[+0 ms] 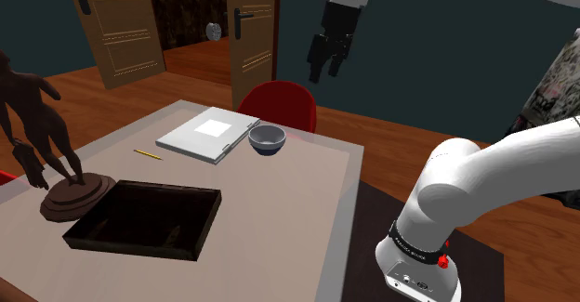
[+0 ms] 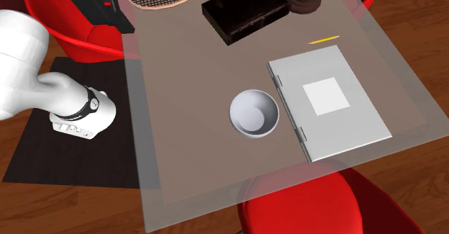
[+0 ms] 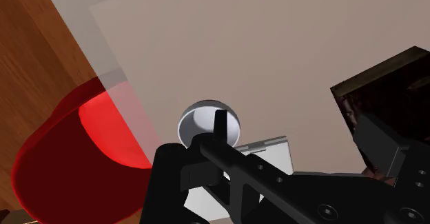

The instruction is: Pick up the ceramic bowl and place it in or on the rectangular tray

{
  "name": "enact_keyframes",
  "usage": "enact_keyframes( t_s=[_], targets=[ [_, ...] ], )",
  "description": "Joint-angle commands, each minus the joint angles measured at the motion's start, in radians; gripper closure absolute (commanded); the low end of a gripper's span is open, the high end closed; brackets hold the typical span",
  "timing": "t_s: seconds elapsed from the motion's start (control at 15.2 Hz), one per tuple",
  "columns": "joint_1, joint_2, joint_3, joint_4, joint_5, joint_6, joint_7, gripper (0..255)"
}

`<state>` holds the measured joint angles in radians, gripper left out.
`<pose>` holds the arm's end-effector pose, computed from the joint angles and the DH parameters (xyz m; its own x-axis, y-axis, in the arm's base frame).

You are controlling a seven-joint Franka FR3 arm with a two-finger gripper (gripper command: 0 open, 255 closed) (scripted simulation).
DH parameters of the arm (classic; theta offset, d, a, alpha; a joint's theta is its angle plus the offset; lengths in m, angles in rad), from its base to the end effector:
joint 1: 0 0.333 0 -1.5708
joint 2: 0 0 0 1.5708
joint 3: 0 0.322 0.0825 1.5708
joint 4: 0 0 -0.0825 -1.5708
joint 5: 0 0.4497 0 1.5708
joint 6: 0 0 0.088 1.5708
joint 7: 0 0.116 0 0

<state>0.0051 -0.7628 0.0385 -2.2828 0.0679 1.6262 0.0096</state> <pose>0.3813 0.0278 0.6218 0.9942 0.0222 0.1052 0.0268 -0.9987 -0.0422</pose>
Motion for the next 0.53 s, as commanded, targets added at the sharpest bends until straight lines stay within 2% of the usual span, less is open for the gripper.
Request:
enact_keyframes(
  t_s=[0.0,0.46],
  targets=[
    [0.000,0.000,0.000,0.000,0.000,0.000,0.000,0],
    [-0.021,0.149,-0.048,-0.070,-0.028,0.217,-0.069,0]
  ],
)
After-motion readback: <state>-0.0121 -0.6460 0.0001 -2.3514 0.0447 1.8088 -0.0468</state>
